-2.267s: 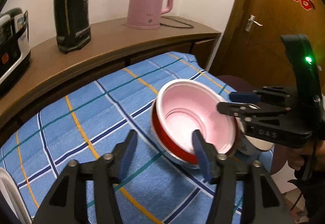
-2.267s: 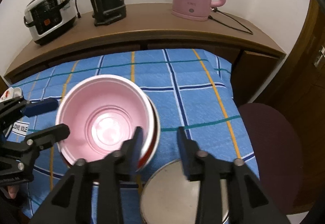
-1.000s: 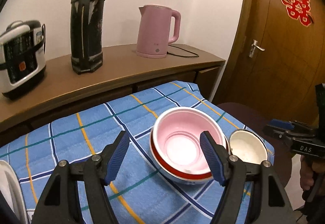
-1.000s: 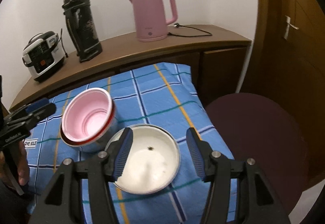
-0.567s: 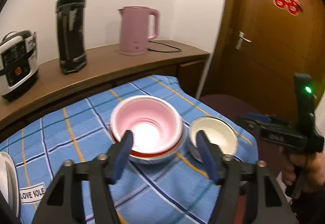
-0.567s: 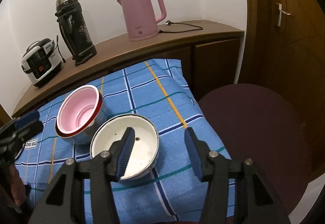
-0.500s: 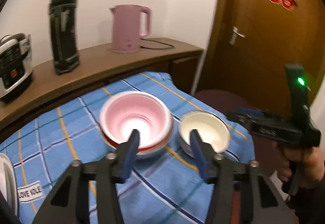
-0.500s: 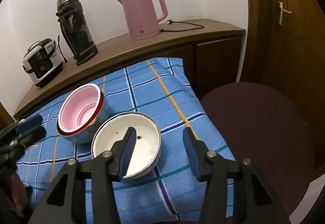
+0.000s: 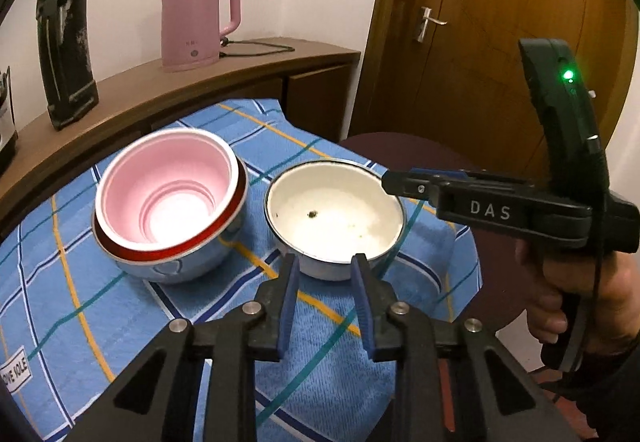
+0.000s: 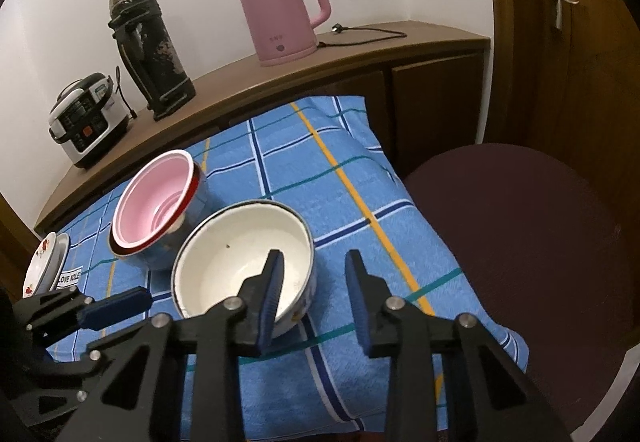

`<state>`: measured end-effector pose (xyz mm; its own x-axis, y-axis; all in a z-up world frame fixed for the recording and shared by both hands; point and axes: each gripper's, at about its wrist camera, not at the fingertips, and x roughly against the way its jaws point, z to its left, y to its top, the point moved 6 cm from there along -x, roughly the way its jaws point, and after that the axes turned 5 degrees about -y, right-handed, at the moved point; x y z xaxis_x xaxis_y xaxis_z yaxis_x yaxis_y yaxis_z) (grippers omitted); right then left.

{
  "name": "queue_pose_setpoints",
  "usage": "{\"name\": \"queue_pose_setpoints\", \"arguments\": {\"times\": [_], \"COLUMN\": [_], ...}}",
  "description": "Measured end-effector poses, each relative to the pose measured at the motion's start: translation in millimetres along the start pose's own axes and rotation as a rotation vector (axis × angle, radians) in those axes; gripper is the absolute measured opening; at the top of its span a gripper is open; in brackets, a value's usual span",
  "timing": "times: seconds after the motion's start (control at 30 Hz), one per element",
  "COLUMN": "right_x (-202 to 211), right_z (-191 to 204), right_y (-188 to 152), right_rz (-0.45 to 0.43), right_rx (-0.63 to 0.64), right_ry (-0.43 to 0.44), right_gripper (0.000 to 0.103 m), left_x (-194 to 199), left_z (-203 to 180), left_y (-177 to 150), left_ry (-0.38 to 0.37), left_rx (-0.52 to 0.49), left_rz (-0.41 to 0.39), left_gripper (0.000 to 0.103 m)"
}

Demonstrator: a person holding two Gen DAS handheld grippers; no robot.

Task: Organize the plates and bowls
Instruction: 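Move both grippers to the rim of the white enamel bowl, then close the left gripper on the white bowl rim while the right gripper grips beside it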

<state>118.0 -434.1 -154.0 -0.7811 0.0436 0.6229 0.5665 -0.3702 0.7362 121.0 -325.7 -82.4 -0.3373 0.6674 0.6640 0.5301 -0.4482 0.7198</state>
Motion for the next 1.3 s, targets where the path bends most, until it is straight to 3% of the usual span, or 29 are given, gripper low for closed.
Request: {"name": "queue_pose_setpoints", "arguments": {"times": [0.5, 0.8, 1.07, 1.3], "right_x": [-18.4, -19.7, -18.9, -18.4], "right_z": [4.6, 2.1, 0.2, 0.4], "right_y": [-1.5, 0.1, 0.7, 1.3], "right_rz": [0.017, 0.023, 0.025, 0.028], "right_rx": [0.029, 0.040, 0.053, 0.054], "right_ry": [0.023, 0.034, 0.027, 0.028], "right_gripper": [0.017, 0.014, 0.015, 0.015], "left_x": [-19.1, -10.0, -23.8, -31.2], "left_z": [-4.8, 4.0, 8.1, 12.3], "left_y": [3.8, 6.2, 13.6, 15.5], "left_ry": [-0.052, -0.099, 0.013, 0.065], "left_rx": [0.063, 0.153, 0.181, 0.214], "left_rz": [0.021, -0.039, 0.003, 0.042], "left_gripper": [0.029, 0.029, 0.029, 0.027]}}
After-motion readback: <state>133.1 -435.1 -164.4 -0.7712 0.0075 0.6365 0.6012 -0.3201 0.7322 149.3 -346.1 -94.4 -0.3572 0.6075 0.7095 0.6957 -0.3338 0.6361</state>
